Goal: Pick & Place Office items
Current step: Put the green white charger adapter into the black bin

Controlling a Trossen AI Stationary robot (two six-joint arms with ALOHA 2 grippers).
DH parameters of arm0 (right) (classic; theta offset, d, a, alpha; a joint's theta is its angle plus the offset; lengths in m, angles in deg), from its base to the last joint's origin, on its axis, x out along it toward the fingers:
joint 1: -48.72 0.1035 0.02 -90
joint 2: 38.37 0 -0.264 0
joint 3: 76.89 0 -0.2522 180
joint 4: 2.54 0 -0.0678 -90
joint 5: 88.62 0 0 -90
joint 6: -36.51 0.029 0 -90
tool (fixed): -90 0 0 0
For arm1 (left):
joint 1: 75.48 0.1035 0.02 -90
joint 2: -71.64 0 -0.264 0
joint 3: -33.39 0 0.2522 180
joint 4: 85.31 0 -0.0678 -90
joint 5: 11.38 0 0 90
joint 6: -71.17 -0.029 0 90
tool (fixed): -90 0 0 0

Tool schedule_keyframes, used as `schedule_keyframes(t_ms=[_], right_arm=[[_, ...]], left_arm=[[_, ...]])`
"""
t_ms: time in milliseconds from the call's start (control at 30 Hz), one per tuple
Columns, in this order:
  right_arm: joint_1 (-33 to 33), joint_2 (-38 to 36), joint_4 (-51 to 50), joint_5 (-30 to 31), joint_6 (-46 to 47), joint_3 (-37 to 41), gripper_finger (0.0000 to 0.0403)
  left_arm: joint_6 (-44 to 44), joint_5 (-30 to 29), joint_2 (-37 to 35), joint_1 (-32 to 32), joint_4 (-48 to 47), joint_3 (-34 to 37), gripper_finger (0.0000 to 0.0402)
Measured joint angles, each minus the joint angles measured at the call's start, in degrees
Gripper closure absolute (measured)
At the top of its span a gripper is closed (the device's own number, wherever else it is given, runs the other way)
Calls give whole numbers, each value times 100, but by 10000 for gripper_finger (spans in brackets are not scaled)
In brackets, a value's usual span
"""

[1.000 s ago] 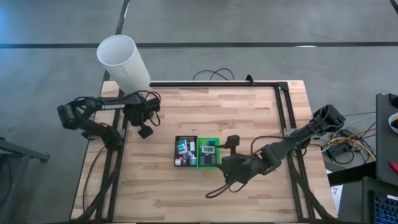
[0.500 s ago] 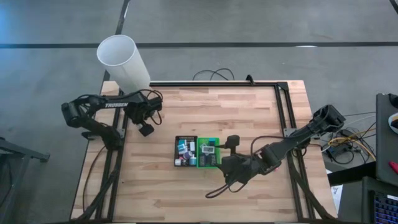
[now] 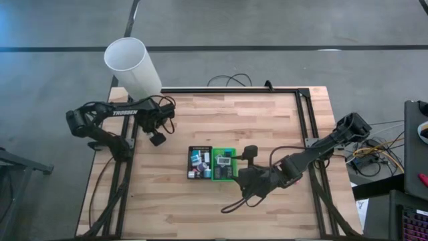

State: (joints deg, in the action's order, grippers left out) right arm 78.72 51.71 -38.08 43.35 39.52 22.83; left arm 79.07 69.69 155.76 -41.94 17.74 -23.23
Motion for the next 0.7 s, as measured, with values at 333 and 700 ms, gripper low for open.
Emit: schedule_keyframes(t_ms=[333, 700], right_arm=[[-2, 0, 2, 0, -2, 0, 44], [-2, 0, 2, 0, -2, 0, 44]], left_arm=[[-173, 59, 0, 0, 54, 0, 58], [-323, 188, 103, 4, 90, 2, 58]])
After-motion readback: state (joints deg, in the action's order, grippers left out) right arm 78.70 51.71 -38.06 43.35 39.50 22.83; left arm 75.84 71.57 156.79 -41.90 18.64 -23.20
